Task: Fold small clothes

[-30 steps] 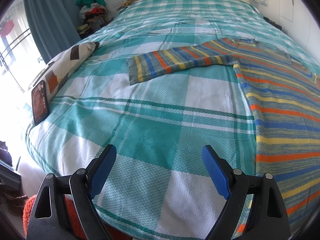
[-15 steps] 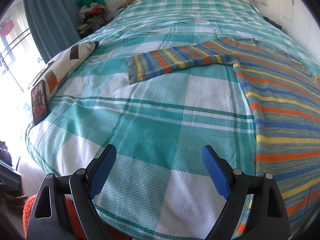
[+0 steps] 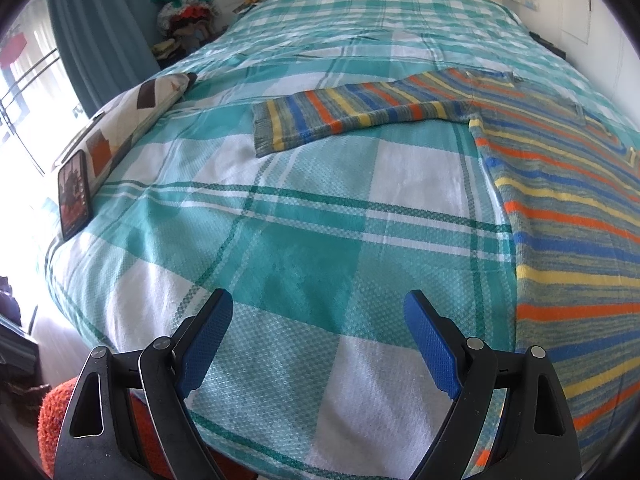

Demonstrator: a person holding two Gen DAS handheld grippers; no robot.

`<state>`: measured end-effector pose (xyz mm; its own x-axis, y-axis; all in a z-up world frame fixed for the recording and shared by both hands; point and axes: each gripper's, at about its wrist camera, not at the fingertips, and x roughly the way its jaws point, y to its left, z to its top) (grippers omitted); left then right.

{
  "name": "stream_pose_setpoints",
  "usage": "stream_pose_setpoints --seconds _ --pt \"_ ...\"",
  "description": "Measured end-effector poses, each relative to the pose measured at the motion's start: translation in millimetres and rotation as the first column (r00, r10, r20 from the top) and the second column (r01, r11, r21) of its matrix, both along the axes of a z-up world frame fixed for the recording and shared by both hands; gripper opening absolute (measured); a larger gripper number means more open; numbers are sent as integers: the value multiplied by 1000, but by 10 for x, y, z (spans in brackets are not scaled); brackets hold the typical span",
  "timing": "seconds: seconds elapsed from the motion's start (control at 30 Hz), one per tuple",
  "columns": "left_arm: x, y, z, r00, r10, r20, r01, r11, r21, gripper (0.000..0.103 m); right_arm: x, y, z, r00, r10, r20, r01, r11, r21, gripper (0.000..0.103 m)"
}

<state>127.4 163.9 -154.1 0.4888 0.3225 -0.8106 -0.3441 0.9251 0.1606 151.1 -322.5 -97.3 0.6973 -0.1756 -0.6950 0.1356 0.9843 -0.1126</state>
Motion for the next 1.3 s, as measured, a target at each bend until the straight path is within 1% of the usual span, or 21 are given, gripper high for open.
stream_pose_setpoints --seconds 0.17,0.23,0.33,0.5,0.8,1.3 --pt "15 16 -43 1000 10 -13 -11 1000 -14 89 23 -14 -36 1000 -6 -23 5 1000 -12 84" --pt "12 23 -59 1000 15 -18 -16 1000 -21 89 28 -18 -49 1000 -11 -29 11 1000 -19 88" --pt "10 31 -72 1000 20 -19 -20 1000 -21 92 38 -3 -65 999 -21 -35 20 999 -38 89" --pt "25 55 -106 999 27 -21 -27 999 -25 93 54 18 -94 998 -32 -47 28 997 -75 89" --pt "37 75 -132 999 29 -25 -30 999 -25 96 78 51 -109 998 -38 -54 32 994 -101 89" --pt "39 96 -157 999 35 -29 -35 999 -31 97 80 47 -119 998 -42 -56 36 994 -108 89"
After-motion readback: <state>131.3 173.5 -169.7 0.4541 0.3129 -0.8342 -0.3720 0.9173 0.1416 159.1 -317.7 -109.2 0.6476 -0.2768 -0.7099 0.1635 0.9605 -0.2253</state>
